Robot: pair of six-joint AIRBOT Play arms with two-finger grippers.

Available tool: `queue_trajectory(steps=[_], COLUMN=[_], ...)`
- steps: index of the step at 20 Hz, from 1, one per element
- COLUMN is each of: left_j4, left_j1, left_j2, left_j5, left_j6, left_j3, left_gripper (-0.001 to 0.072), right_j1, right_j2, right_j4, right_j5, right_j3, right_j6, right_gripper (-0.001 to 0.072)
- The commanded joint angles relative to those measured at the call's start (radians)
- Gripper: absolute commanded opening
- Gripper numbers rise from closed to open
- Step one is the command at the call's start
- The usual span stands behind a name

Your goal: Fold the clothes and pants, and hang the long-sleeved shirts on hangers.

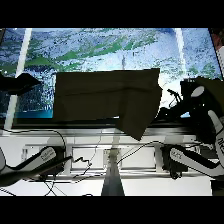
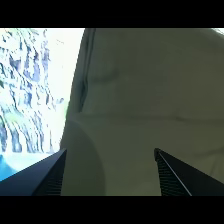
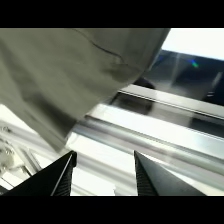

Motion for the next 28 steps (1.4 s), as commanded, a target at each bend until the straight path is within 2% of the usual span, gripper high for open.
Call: queue_trajectory(steps=[1, 5, 10, 11, 12, 15, 18, 19, 25, 28], left_j4=[0.002, 0.059, 0.166, 0.166, 0.17, 0.234, 0.305, 0.317, 0.302, 0.225], left_j1=[0.003, 0.003, 0.004, 0.005, 0.005, 0.005, 0.005, 0.006, 0.038, 0.043], left_j2=[0.082, 0.174, 0.223, 0.223, 0.223, 0.223, 0.223, 0.223, 0.211, 0.157], left_j5=[-0.025, -0.051, -0.034, -0.034, -0.034, -0.003, 0.009, 0.009, 0.091, 0.091], left_j6=[-0.011, -0.033, -0.051, -0.056, -0.056, -0.055, -0.053, -0.038, 0.055, 0.085], left_j3=[-0.082, -0.215, -0.361, -0.385, -0.401, -0.436, -0.454, -0.461, -0.491, -0.491], left_gripper=[0.0591, 0.0591, 0.0592, 0.0592, 0.0592, 0.0592, 0.0572, 0.0513, 0.0492, 0.0492], right_j1=[-0.008, -0.008, -0.008, -0.008, -0.008, -0.008, -0.008, -0.008, -0.008, -0.008], right_j2=[0.043, 0.043, 0.043, 0.043, 0.043, 0.043, 0.043, 0.043, 0.043, 0.043], right_j4=[0.059, 0.179, 0.212, 0.212, 0.212, 0.229, 0.264, 0.286, 0.349, 0.356], right_j5=[-0.174, -0.282, -0.365, -0.366, -0.367, -0.394, -0.401, -0.401, -0.36, -0.317], right_j3=[-0.135, -0.19, -0.244, -0.253, -0.255, -0.255, -0.255, -0.255, -0.254, -0.254], right_j6=[0.075, 0.072, 0.069, 0.069, 0.063, -0.099, -0.115, -0.115, -0.164, -0.168], right_gripper=[0.0423, 0.0424, 0.0421, 0.0359, 0.0225, 0.001, 0.001, 0.001, 0.001, 0.001])
